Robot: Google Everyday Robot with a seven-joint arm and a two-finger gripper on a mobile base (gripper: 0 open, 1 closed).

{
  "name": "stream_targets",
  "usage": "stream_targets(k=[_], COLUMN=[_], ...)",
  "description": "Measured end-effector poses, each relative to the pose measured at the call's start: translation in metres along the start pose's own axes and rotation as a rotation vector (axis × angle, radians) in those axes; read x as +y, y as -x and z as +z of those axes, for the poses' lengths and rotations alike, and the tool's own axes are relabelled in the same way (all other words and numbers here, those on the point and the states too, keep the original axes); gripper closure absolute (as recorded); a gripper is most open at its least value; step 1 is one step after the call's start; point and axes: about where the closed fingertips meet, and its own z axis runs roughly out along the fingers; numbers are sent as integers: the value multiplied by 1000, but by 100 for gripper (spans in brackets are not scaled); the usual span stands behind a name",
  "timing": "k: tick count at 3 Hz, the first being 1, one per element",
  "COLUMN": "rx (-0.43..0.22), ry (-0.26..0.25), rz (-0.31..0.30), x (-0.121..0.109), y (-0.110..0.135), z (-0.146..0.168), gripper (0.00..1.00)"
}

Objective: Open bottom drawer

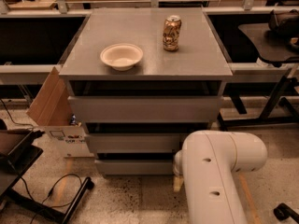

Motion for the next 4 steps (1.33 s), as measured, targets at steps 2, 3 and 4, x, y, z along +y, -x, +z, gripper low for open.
stream_targets(k=[2,3,4], rx=[20,33,42], ry=[-1,27,61], rz=[27,47,68], x=[-8,-8,-7], y=[4,9,12], z=[15,25,33], gripper=[0,17,41])
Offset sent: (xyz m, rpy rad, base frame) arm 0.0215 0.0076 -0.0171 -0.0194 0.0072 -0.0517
